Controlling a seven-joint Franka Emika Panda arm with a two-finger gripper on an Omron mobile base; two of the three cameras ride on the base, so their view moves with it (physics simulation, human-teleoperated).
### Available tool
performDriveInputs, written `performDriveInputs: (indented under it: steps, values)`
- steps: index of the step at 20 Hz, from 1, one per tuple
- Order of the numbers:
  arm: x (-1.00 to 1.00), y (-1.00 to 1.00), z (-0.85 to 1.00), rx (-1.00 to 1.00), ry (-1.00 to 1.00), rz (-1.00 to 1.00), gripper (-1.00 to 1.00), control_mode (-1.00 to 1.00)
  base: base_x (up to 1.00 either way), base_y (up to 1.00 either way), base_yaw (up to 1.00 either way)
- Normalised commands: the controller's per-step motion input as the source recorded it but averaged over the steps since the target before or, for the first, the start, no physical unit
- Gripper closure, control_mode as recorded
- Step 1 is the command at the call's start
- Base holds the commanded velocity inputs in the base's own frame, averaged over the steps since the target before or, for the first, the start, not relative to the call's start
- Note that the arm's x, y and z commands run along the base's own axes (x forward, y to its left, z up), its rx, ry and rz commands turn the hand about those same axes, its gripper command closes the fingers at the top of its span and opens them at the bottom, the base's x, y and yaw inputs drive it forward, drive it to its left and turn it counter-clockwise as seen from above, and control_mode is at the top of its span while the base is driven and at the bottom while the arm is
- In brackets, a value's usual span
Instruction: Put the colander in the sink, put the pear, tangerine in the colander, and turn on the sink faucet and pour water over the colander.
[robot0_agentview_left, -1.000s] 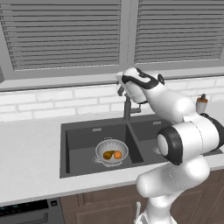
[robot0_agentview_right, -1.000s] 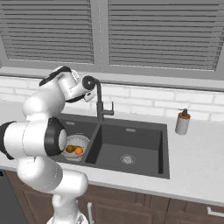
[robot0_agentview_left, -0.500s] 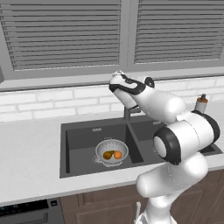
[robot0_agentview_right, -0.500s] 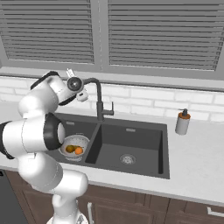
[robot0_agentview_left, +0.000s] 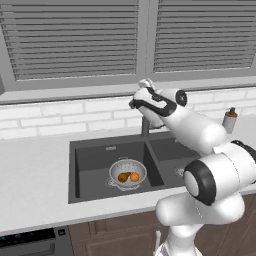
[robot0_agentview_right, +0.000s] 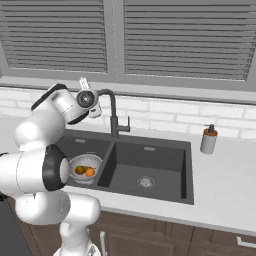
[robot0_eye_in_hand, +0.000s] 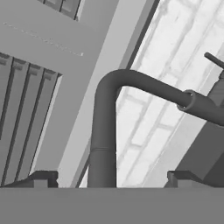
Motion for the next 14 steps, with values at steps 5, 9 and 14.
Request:
performDriveInputs:
  steps: [5, 9, 14]
  values:
    - [-0.75, -0.37, 0.27, 0.11, -0.01, 0.0, -1.0, -1.0, 0.0, 0.0, 0.0]
    - [-0.78, -0.57, 0.15, 0.11, 0.0, -0.01, -1.0, -1.0, 0.0, 0.0, 0.0]
    - [-0.68, -0.69, 0.0, 0.03, 0.09, -0.01, -1.0, -1.0, 0.0, 0.0, 0.0]
